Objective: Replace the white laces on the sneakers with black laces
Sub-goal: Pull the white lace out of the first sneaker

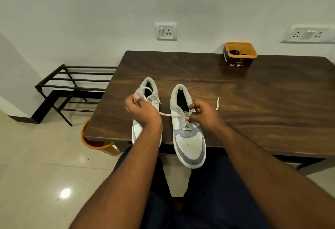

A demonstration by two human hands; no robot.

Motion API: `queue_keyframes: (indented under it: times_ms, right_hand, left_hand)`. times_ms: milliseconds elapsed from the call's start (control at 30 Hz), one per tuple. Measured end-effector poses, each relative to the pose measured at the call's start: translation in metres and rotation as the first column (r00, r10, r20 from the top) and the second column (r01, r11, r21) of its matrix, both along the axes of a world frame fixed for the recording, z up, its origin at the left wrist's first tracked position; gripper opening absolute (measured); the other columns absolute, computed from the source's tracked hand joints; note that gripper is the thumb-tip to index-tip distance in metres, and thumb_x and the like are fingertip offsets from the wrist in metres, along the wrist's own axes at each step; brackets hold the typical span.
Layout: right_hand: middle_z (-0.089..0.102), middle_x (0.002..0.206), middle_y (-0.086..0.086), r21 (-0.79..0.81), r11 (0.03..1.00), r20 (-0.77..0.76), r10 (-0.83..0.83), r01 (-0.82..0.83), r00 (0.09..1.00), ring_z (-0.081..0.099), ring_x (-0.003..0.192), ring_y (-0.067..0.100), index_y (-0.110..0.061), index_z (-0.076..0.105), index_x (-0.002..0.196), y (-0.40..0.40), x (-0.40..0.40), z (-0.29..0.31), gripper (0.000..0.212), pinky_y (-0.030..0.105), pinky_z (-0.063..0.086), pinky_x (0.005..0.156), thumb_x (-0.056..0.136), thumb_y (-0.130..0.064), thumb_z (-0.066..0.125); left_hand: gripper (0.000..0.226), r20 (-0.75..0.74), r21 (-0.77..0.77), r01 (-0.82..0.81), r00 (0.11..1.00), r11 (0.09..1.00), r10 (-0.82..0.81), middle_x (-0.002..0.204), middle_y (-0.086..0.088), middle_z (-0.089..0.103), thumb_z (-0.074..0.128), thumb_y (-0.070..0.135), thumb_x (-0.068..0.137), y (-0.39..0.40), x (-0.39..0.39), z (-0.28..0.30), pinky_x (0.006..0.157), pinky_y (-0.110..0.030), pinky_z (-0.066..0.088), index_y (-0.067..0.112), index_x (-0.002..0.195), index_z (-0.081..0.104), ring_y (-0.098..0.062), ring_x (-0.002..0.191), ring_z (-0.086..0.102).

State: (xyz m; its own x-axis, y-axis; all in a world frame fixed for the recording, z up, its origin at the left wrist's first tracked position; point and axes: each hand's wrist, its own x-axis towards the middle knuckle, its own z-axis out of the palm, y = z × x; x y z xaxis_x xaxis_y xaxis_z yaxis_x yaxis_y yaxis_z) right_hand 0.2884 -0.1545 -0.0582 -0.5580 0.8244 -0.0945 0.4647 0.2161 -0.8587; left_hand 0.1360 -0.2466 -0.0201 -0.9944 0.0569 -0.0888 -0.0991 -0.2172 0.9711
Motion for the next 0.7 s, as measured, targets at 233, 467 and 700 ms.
queue_keyframes:
  times_ms: [233, 467, 700]
  right_hand:
    - [0.062, 0.126, 0.0, 0.137, 0.98, 0.128, 0.126, -0.143, 0.984, 0.062, 0.11, 0.019, -0.025, 0.063, 0.125, -0.006, 0.002, 0.006, 0.041, 0.037, 0.05, 0.096, 0.085, -0.018, 0.072]
    - [0.041, 0.15, 0.01, 0.246, 0.947, 0.333, 0.12, -0.209, 0.935, 0.05, 0.128, 0.027, -0.015, 0.073, 0.102, -0.012, -0.006, 0.006, 0.02, 0.037, 0.044, 0.102, 0.092, -0.012, 0.056]
    - [0.015, 0.161, -0.002, -0.16, 0.973, -0.21, -0.198, 0.166, 0.957, 0.03, 0.132, 0.002, -0.008, 0.066, 0.09, -0.024, 0.007, -0.003, 0.013, 0.022, 0.044, 0.093, 0.095, -0.002, 0.055]
  left_hand:
    - [0.075, -0.481, -0.819, -0.039, 0.592, 0.573, -0.647, 0.16, -0.005, 0.021, 0.065, 0.028, 0.09, -0.027, 0.014, 0.003, 0.112, -0.059, 0.017, 0.036, 0.151, 0.023, -0.031, 0.148, 0.016]
    - [0.092, 0.04, -0.964, 0.263, 0.303, 0.043, -0.952, 0.143, 0.006, 0.046, 0.077, 0.059, 0.067, -0.02, 0.037, -0.029, 0.108, -0.06, 0.016, 0.045, 0.142, 0.024, -0.02, 0.132, 0.047]
    - [0.081, -0.052, -0.912, 0.353, 0.403, 0.208, -0.914, 0.125, 0.015, 0.056, 0.083, 0.055, 0.061, -0.026, 0.031, -0.032, 0.106, -0.05, 0.017, 0.041, 0.125, 0.036, -0.016, 0.127, 0.044]
